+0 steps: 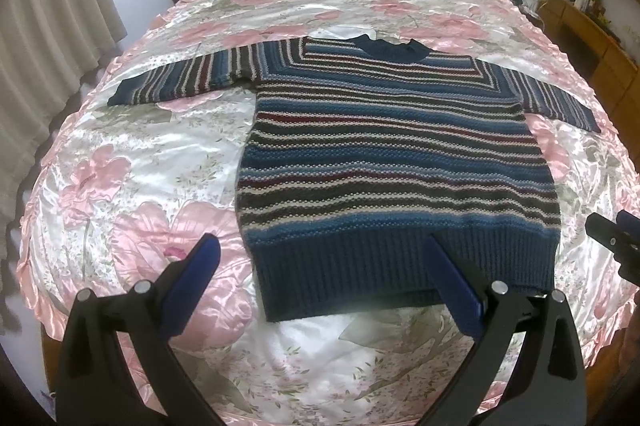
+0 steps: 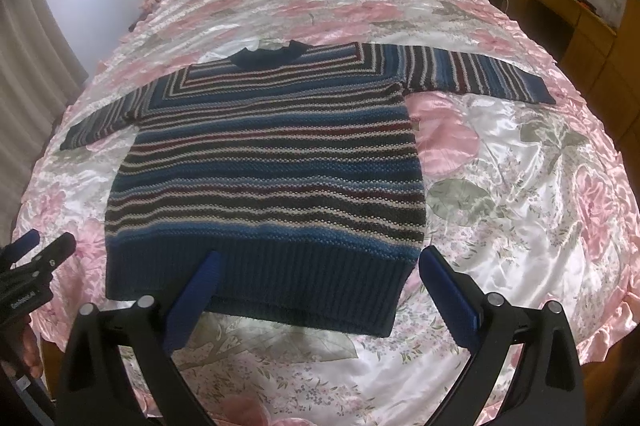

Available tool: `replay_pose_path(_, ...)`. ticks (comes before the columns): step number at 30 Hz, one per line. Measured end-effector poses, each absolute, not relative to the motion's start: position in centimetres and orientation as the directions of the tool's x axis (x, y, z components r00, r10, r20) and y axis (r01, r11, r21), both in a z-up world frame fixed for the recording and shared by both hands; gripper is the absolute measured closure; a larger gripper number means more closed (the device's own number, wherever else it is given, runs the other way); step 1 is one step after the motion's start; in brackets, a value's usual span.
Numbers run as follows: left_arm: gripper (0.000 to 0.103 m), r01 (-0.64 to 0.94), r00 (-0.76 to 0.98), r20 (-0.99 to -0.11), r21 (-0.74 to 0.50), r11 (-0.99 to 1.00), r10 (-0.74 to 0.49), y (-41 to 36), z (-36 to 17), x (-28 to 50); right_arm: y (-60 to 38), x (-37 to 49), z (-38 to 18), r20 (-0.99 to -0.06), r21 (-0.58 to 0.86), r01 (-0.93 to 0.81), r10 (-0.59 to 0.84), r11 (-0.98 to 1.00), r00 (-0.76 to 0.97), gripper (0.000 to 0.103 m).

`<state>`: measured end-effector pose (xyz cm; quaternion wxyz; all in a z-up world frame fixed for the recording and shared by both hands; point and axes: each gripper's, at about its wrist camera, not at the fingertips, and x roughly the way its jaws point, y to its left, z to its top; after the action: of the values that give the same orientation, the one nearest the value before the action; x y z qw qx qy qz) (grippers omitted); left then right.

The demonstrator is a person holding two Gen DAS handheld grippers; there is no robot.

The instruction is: Fold small clothes

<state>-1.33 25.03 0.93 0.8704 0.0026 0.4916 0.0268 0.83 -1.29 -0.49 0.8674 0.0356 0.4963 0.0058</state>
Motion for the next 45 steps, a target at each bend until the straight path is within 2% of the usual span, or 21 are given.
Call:
replay_pose_path(28,0.003,-0.040,0.502,-0.863,0.043,0.998,0.058,24.1,0.2,-0.6,-2.7,1.7,-1.6,-0.869,0.085,0.035,0.057,0.996,0.491,0.004)
replay_pose_path(32,0.003,-0.046,0.494,-0.868,0.039,0.998,0.057,23.7,-0.4,0.3,-3.2,1.7,-2.0,-0.838,0.157,-0.022,0.145,0.987,0.526,0.004)
replay_pose_path(34,0.003,-0.048,0.484,-0.874,0.028,0.998,0.048,23.0,-0.9,1.4,-3.5,2.0,-2.5,-0.834,0.148,-0.079,0.168,0.986,0.526,0.004)
replay_pose_path(38,0.003,-0.058,0.488,-0.871,0.023,0.998,0.048,20.5,-1.7,4.9,-7.1,3.9,-3.5,-0.850,0.063,-0.054,0.082,0.997,0.520,0.004)
replay_pose_path(42,0.003,-0.034,0.507,-0.862,-0.014,0.999,0.005,16.7,-1.8,9.7,-14.4,8.1,-3.4,-0.874,0.067,0.037,0.041,0.997,0.485,0.004)
replay_pose_path(45,0.003,-0.003,0.538,-0.843,-0.016,1.000,-0.012,12.3,-1.7,14.2,-20.5,12.1,-3.4,-0.885,0.012,0.122,-0.046,0.992,0.462,0.004)
